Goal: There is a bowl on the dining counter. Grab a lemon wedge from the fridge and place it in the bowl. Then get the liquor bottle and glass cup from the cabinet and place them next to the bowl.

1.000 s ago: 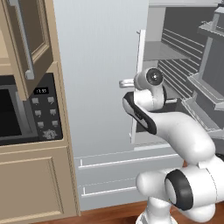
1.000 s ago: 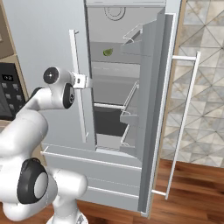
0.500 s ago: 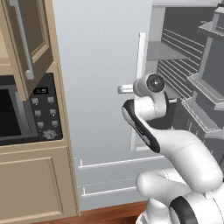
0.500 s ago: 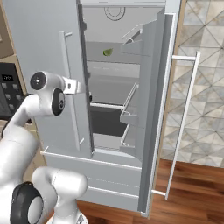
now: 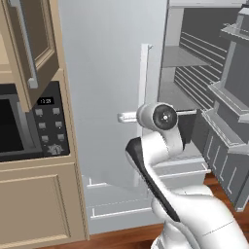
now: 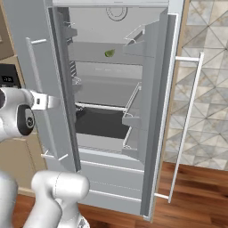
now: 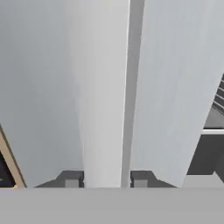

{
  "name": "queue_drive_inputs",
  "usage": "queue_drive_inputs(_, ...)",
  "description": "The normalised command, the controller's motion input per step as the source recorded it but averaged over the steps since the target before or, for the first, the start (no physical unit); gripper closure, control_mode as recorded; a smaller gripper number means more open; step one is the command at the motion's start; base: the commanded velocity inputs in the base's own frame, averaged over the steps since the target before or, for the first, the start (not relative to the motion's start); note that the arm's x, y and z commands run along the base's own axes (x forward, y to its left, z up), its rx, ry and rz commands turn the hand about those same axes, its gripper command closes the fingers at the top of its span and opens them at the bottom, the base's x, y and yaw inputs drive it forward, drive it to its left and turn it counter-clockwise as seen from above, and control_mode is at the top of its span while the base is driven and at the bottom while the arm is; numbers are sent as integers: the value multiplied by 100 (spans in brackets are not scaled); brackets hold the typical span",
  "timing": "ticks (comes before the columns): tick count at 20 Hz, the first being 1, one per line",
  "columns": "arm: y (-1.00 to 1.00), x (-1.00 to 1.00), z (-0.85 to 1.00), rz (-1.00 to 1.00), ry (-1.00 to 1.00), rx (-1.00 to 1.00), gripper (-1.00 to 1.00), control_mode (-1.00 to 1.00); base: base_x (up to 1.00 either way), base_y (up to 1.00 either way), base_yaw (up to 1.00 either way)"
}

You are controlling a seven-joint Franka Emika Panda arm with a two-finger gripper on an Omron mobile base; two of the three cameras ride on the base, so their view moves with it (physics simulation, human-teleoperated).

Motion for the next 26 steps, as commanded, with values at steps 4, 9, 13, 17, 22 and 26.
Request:
queue_drive_inputs(4,89,-99,0,3,0,0,100,-100,0,0,0)
queue_drive_inputs(9,12,-86,6,4,0,5,-100,-100,0,0,0)
queue_drive_inputs(13,-82,-88,11,0,0,13,-100,-100,0,0,0)
queue_drive_inputs(17,-100,-49,34,-1,0,21,-100,-100,0,0,0)
queue_drive_inputs(22,-97,25,33,0,0,32,-100,-100,0,0,0)
queue_drive_inputs(26,-66,88,27,0,0,28,-100,-100,0,0,0)
